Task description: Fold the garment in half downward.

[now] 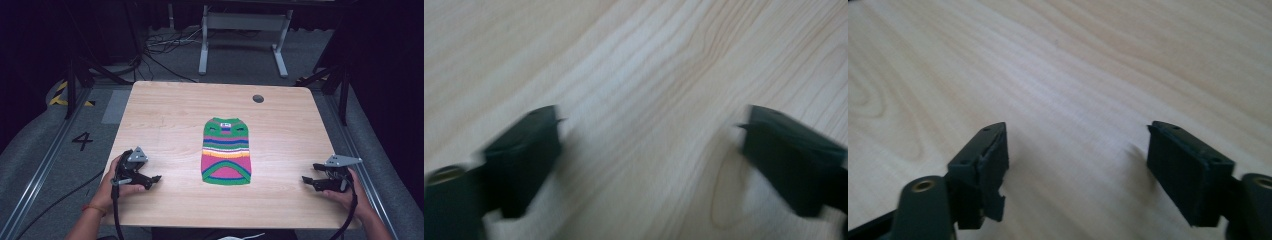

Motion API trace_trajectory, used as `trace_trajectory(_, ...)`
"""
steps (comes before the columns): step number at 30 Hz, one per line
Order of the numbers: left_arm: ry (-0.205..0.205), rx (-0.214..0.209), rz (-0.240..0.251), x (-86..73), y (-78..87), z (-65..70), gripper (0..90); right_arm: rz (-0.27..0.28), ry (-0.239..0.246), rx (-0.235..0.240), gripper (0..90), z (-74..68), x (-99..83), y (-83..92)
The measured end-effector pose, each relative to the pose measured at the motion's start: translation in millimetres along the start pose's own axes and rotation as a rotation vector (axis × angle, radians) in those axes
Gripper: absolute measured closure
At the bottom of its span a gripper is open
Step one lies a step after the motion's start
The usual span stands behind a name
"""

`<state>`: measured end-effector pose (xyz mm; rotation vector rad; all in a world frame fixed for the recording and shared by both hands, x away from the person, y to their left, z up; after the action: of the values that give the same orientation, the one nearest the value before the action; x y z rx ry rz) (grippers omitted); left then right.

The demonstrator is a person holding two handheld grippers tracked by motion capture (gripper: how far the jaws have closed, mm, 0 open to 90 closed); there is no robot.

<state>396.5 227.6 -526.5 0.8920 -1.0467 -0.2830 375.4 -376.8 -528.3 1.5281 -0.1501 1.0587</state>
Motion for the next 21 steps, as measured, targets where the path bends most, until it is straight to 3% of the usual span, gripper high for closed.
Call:
trace_trajectory(1, -0.005, -0.012, -0.003, 3.6, -0.4, -0.8, 28.1, -0.007, 0.002, 0.003, 25.9, 2.0, 3.9, -2.6)
trace_trajectory(2, -0.012, 0.003, -0.011, 10.4, -2.0, -4.3, 28.9, -0.006, 0.004, 0.005, 28.0, 3.0, 7.3, -4.3)
trace_trajectory(3, -0.005, 0.013, -0.013, 17.4, -4.0, -7.6, 21.5, 0.005, 0.008, 0.009, 28.7, 3.8, 14.1, -6.3)
trace_trajectory(5, -0.006, 0.006, -0.015, 23.0, -4.9, -9.4, 22.5, 0.018, 0.008, 0.011, 29.8, 3.8, 22.3, -8.3)
trace_trajectory(6, -0.017, 0.007, -0.014, 28.8, -6.3, -12.0, 29.0, 0.028, 0.008, 0.01, 30.5, 3.2, 29.8, -9.8)
trace_trajectory(7, -0.017, 0.015, -0.018, 34.5, -7.7, -14.5, 28.8, 0.052, 0.008, 0.02, 31.8, -0.8, 46.6, -13.3)
trace_trajectory(9, 0.001, 0.025, -0.019, 46.2, -10.9, -19.7, 27.8, 0.06, 0.013, 0.016, 32.5, -3.4, 55.6, -15.2)
trace_trajectory(13, -0.021, 0.031, -0.008, 69.5, -18.1, -26.2, 30.6, 0.09, 0.035, 0.032, 33.4, -14.4, 92.2, -23.3)
trace_trajectory(18, -0.015, 0.019, 0.035, 96.3, -29.0, -35.4, 30.6, 0.109, 0.054, 0.037, 34.8, -21.0, 131.5, -42.0)
trace_trajectory(21, -0.005, 0.038, 0.034, 111.9, -38.0, -43.9, 34.0, 0.109, 0.062, 0.033, 37.7, -23.4, 151.7, -58.2)
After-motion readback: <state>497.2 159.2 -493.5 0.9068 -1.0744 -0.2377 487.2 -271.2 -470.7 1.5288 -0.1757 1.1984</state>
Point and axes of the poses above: each handheld gripper's, and its own axes: y roughly backward along the jaws, x roughly out of its top, z roughly to its right, the point moved 4 cm from there along -y, roughly forward along the jaws, and after that the axes turned 12 degrees about -x, right-handed, at the moved point
